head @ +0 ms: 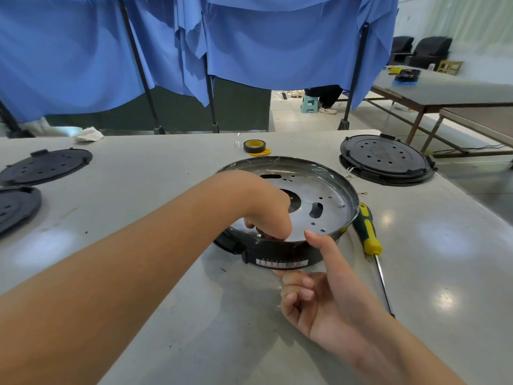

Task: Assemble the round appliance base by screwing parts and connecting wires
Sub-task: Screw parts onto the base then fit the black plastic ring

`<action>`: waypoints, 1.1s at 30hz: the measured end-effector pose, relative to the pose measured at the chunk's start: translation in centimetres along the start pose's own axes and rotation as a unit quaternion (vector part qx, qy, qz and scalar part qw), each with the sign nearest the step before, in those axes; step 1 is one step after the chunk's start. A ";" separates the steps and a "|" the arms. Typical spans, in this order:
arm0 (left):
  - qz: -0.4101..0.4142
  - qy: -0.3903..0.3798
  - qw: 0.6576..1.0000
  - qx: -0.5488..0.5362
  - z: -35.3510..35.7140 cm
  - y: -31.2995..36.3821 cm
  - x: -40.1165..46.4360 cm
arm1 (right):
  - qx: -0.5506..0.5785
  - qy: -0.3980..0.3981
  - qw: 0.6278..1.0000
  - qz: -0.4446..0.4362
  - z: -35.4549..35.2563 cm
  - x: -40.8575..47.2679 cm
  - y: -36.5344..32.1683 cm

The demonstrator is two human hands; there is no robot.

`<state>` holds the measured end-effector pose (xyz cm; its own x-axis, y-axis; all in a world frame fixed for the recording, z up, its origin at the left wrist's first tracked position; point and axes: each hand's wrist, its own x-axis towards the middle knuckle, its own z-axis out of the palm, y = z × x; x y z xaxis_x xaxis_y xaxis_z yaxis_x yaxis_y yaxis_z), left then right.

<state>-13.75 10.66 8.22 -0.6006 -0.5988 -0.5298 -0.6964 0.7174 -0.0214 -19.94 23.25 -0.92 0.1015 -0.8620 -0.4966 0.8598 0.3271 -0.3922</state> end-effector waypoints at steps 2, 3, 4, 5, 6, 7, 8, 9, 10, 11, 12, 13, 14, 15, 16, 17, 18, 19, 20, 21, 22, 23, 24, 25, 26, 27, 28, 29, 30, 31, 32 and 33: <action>-0.002 0.000 1.000 -0.006 0.0 -0.2 0.0 | 0.001 -0.001 1.000 0.002 0.0 0.0 0.0; -0.004 0.000 1.000 -0.011 0.1 -0.2 0.0 | 0.000 -0.001 1.000 0.002 0.0 0.0 0.0; -0.007 0.001 1.000 -0.018 0.0 -0.3 -0.1 | -0.001 -0.002 1.000 0.002 0.0 0.0 0.0; -0.010 0.004 1.000 -0.023 0.0 -0.4 -0.2 | -0.001 -0.002 1.000 0.001 0.0 0.0 0.0; -0.009 0.008 1.000 -0.026 -0.1 -0.4 -0.3 | -0.002 -0.001 1.000 -0.001 0.0 0.0 0.0; -0.006 0.010 1.000 -0.028 -0.1 -0.5 -0.3 | -0.001 0.000 1.000 -0.002 0.0 0.0 0.0; -0.001 0.011 1.000 -0.029 -0.1 -0.6 -0.4 | -0.001 0.000 1.000 -0.002 0.0 0.0 0.0; 0.004 0.013 0.999 -0.029 -0.1 -0.6 -0.4 | 0.000 -0.001 1.000 -0.001 0.0 0.0 0.0; 0.008 0.016 0.999 -0.029 -0.1 -0.6 -0.4 | 0.000 -0.002 1.000 0.000 0.0 0.0 0.0; 0.010 0.019 0.999 -0.028 -0.1 -0.6 -0.3 | -0.001 -0.003 1.000 0.000 0.0 0.0 0.0; 0.011 0.019 0.999 -0.027 -0.1 -0.6 -0.3 | -0.001 -0.003 1.000 0.000 0.0 0.0 0.0; 0.012 0.017 0.999 -0.027 -0.1 -0.6 -0.2 | -0.002 -0.002 1.000 -0.001 0.0 0.0 0.0; 0.013 0.014 0.999 -0.025 -0.1 -0.6 -0.1 | -0.003 -0.002 1.000 -0.002 0.0 0.0 0.0; 0.014 0.011 1.000 -0.023 -0.1 -0.6 -0.1 | -0.002 -0.002 1.000 -0.001 0.0 0.0 0.0; 0.014 0.010 1.000 -0.021 -0.2 -0.7 -0.1 | -0.002 -0.003 1.000 -0.001 -0.1 0.0 0.0; 0.013 0.008 1.000 -0.019 -0.3 -0.7 0.0 | -0.001 -0.004 1.000 -0.001 0.0 0.0 0.0; 0.011 0.005 1.000 -0.020 -0.3 -0.8 0.0 | -0.001 -0.004 1.000 -0.001 0.0 -0.1 0.0; 0.009 -0.001 1.000 -0.022 -0.4 -0.9 0.1 | -0.001 -0.005 1.000 -0.001 0.0 -0.1 0.0; 0.009 -0.008 1.000 -0.024 -0.5 -0.9 0.2 | -0.001 -0.005 1.000 -0.001 0.0 -0.1 0.0; 0.009 -0.012 1.000 -0.025 -0.6 -0.9 0.2 | -0.002 -0.005 1.000 -0.002 -0.1 -0.1 0.0; 0.010 -0.014 1.000 -0.026 -0.7 -1.0 0.2 | -0.002 -0.005 1.000 -0.002 -0.1 -0.1 0.0; 0.011 -0.015 0.999 -0.026 -0.8 -1.1 0.2 | -0.003 -0.005 1.000 -0.002 -0.1 -0.1 0.0; 0.012 -0.014 0.999 -0.027 -0.9 -1.1 0.2 | -0.003 -0.005 1.000 -0.002 -0.1 -0.1 0.0; 0.013 -0.013 0.999 -0.028 -1.0 -1.2 0.1 | -0.003 -0.005 1.000 -0.001 -0.1 -0.1 0.0; 0.017 -0.014 0.999 -0.032 -1.0 -1.3 0.0 | -0.002 -0.005 1.000 -0.001 -0.1 -0.1 0.0; 0.024 -0.012 0.999 -0.039 -1.0 -1.3 0.0 | -0.002 -0.004 1.000 -0.001 0.0 -0.1 0.0; 0.035 -0.006 0.998 -0.049 -1.1 -1.3 -0.1 | -0.003 -0.005 1.000 -0.002 0.0 -0.1 0.0; 0.045 0.000 0.997 -0.055 -1.0 -1.3 -0.1 | -0.005 -0.004 1.000 -0.003 0.0 -0.1 0.0; 0.055 0.004 0.997 -0.058 -0.9 -1.2 -0.2 | -0.007 -0.003 1.000 -0.003 0.0 -0.1 0.0; 0.062 0.006 0.997 -0.056 -0.8 -1.2 -0.3 | -0.009 -0.002 1.000 -0.004 0.1 -0.1 0.0; 0.065 0.010 0.997 -0.050 -0.7 -1.1 -0.3 | -0.009 -0.001 1.000 -0.004 0.0 -0.1 0.0; 0.065 0.018 0.997 -0.041 -0.6 -1.0 -0.4 | -0.008 -0.001 1.000 -0.003 0.0 -0.2 0.0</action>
<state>-13.08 9.98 8.94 -0.7009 -0.5155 -0.4929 -0.6399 0.7597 0.1156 -19.95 23.37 -0.81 0.0973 -0.8643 -0.4935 0.8526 0.3282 -0.4066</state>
